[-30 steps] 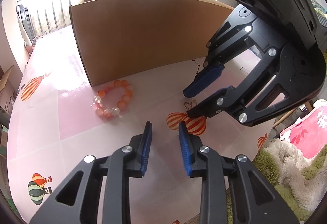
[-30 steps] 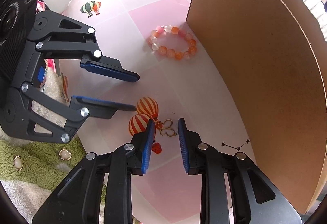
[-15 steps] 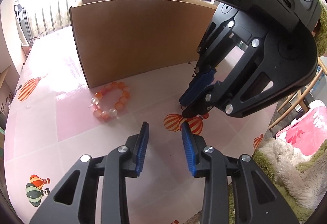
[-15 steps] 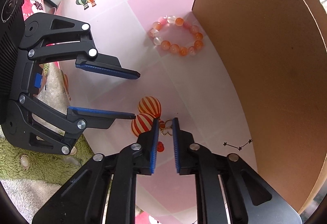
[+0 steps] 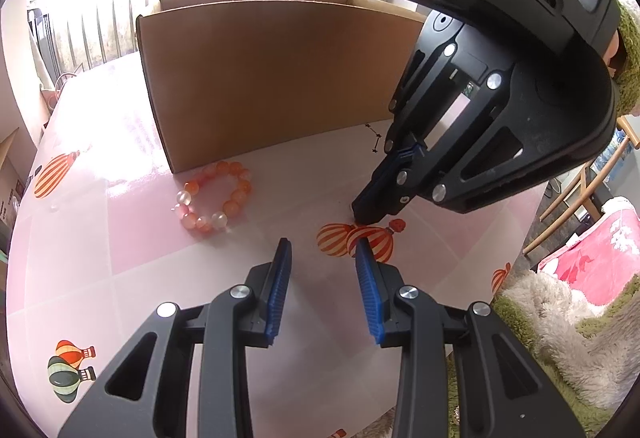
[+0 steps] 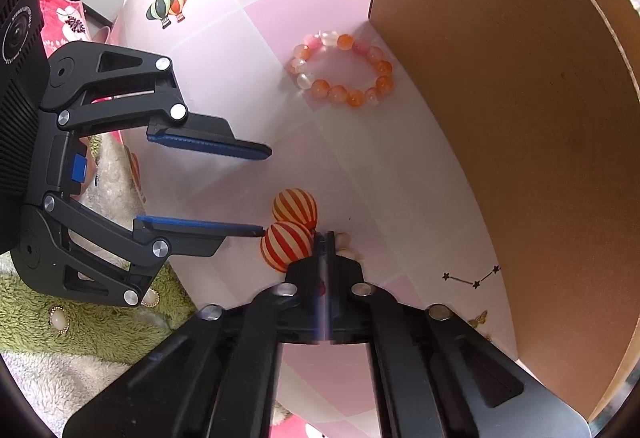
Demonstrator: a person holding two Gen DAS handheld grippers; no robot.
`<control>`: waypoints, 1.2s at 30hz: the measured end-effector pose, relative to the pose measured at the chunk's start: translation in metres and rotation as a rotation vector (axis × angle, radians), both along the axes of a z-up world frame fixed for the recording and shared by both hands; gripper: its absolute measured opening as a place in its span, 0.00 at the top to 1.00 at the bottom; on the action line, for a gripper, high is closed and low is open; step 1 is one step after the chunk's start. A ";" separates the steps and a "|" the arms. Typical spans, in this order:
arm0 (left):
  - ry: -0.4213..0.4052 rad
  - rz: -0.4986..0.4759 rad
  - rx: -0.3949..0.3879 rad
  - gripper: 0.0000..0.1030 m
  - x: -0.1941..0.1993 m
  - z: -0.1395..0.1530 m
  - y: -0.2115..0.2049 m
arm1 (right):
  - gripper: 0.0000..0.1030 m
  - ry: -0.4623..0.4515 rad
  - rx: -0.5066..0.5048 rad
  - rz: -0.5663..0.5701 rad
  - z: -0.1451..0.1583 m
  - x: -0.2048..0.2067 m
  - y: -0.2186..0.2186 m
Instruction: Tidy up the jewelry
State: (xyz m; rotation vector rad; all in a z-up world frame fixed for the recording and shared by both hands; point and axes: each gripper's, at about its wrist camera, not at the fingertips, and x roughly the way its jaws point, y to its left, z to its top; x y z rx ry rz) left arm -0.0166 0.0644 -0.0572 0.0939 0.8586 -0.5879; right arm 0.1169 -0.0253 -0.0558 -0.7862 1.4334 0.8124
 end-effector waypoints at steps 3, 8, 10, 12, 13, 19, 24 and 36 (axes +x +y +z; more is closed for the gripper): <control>0.000 0.000 0.001 0.69 0.000 0.000 0.000 | 1.00 -0.005 -0.002 -0.004 0.001 0.002 0.001; 0.000 0.003 0.001 0.69 0.000 0.000 0.001 | 0.93 -0.036 -0.004 -0.019 0.005 0.003 -0.002; 0.003 0.003 0.000 0.69 0.000 0.000 0.001 | 0.81 -0.038 -0.009 -0.047 0.007 0.004 -0.003; 0.006 0.002 -0.001 0.69 0.001 0.000 0.001 | 0.79 -0.026 -0.015 -0.094 0.005 0.007 -0.006; 0.005 0.001 -0.002 0.69 0.001 0.000 0.001 | 0.79 -0.016 -0.020 -0.126 0.004 0.009 -0.007; 0.004 -0.001 -0.011 0.69 0.001 0.001 0.003 | 0.71 0.065 0.009 -0.311 -0.003 0.023 -0.016; 0.001 -0.001 -0.018 0.69 0.001 0.002 0.006 | 0.71 0.031 0.027 -0.310 -0.001 0.019 -0.003; -0.003 0.005 -0.029 0.69 -0.001 0.002 0.012 | 0.83 -0.068 0.017 -0.270 -0.002 -0.017 0.031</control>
